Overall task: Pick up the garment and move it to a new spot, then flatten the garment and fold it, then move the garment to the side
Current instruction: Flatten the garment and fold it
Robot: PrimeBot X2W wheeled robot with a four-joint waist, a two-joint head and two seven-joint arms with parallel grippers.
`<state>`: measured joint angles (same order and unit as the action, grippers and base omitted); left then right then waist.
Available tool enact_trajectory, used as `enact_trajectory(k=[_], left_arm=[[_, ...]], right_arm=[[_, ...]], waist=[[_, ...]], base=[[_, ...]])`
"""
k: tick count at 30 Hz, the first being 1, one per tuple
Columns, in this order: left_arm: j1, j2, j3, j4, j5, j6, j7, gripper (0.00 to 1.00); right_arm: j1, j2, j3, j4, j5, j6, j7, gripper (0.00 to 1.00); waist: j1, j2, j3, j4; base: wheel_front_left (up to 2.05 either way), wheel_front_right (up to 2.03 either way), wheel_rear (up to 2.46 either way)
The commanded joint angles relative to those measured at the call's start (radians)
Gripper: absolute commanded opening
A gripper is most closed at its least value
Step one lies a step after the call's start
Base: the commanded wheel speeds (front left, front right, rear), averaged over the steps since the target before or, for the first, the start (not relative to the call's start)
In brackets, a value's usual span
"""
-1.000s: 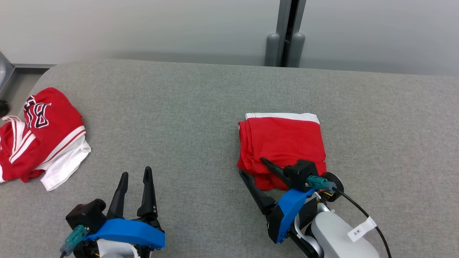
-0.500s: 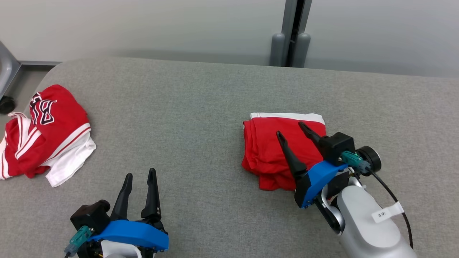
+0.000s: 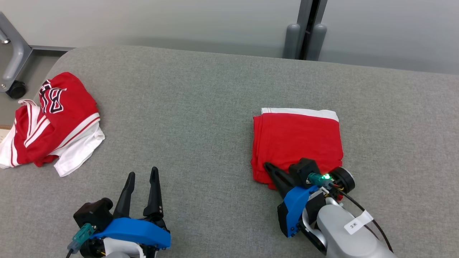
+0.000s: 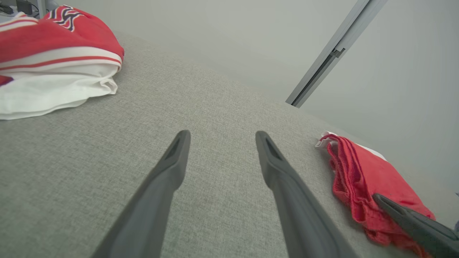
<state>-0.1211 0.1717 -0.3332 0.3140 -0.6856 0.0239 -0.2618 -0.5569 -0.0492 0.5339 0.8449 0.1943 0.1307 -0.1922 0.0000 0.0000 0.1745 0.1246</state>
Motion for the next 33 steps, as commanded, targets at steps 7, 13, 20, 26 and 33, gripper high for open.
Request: enact_trajectory(k=[7, 13, 20, 26, 33], left_arm=[[-0.015, -0.004, 0.018, 0.005, 0.011, -0.008, -0.005, 1.0], [-0.008, -0.003, 0.033, 0.004, 0.017, -0.01, -0.005, 1.0], [0.003, 0.008, 0.041, 0.009, 0.048, -0.006, -0.005, 1.0], [0.021, 0.005, 0.047, 0.026, 0.061, -0.01, -0.005, 1.0], [0.059, 0.002, 0.062, 0.043, 0.082, -0.008, -0.004, 1.0]], right_arm=[[-0.037, -0.003, 0.062, 0.06, 0.036, 0.0, -0.032, 0.0], [-0.036, -0.003, 0.061, 0.027, 0.05, 0.0, -0.068, 0.11], [0.048, -0.003, -0.047, -0.115, 0.019, 0.0, -0.073, 1.0], [0.17, -0.003, -0.217, -0.226, -0.022, 0.0, -0.073, 1.0], [0.317, -0.002, -0.413, -0.332, -0.048, 0.0, -0.073, 1.0]], waist=[[0.0, 0.0, 0.005, -0.011], [0.0, 0.0, -0.011, -0.035], [0.0, 0.0, -0.055, -0.073], [0.0, 0.0, -0.097, -0.103], [0.0, 0.0, -0.132, -0.124]], base=[[0.0, 0.0, 0.0], [0.0, 0.0, 0.0], [0.0, 0.0, 0.0], [0.0, 0.0, 0.0], [0.0, 0.0, 0.0]])
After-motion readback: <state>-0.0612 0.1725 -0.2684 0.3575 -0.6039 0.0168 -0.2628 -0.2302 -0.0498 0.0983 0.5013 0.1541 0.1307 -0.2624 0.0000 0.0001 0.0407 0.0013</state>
